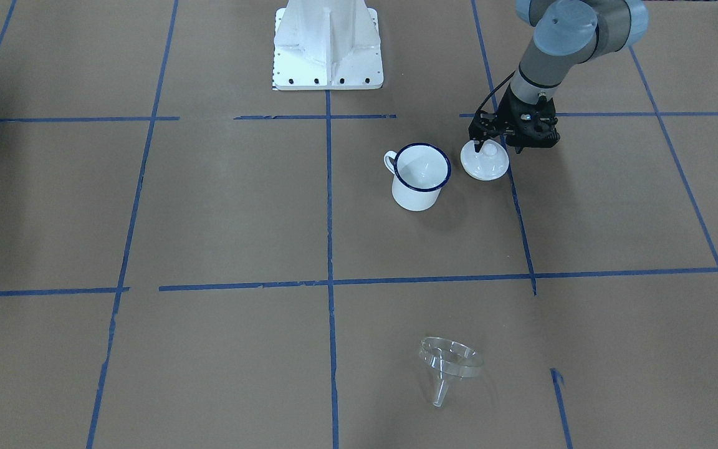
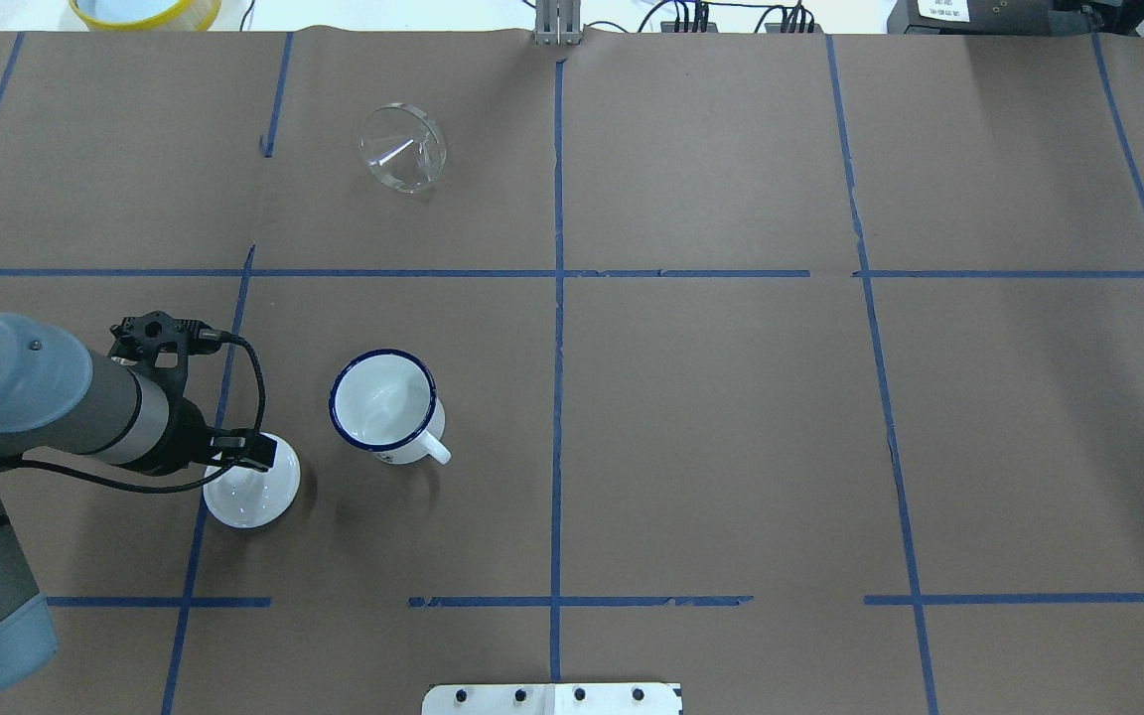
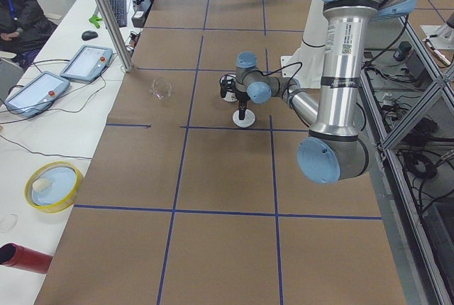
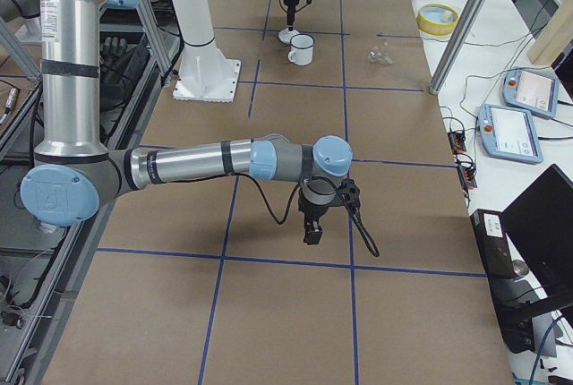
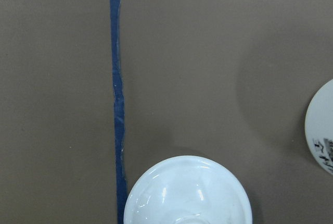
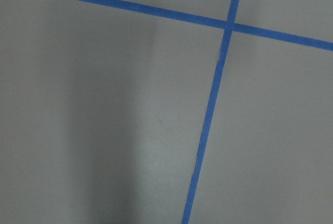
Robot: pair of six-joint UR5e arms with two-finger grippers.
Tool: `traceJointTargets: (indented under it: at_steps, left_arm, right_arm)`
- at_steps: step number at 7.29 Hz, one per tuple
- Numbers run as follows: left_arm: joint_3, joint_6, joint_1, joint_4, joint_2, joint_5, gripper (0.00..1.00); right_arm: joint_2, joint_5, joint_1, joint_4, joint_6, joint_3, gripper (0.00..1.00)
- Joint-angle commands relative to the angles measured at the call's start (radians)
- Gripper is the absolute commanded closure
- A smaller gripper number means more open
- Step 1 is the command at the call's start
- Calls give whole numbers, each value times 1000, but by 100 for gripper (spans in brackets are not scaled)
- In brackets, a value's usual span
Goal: Remove funnel from cup
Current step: 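Move the left gripper down onto the small white lid beside the mug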
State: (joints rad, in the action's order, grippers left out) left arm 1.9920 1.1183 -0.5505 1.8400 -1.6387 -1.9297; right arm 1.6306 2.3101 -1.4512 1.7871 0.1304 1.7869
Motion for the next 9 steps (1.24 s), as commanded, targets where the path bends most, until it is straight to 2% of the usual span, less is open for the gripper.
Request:
traceJointTargets:
  at_steps: [1, 3, 9]
  left_arm:
    - [-9, 3, 14, 11, -7, 0, 21]
    - [-9, 3, 15, 11, -9, 0, 30]
    - [-10, 0, 15, 11, -10, 0, 35]
  right_arm:
    - [0, 0, 0, 0, 0, 0, 0]
    - [0, 0, 0, 0, 0, 0, 0]
    - [-1, 0, 0, 0, 0, 0, 0]
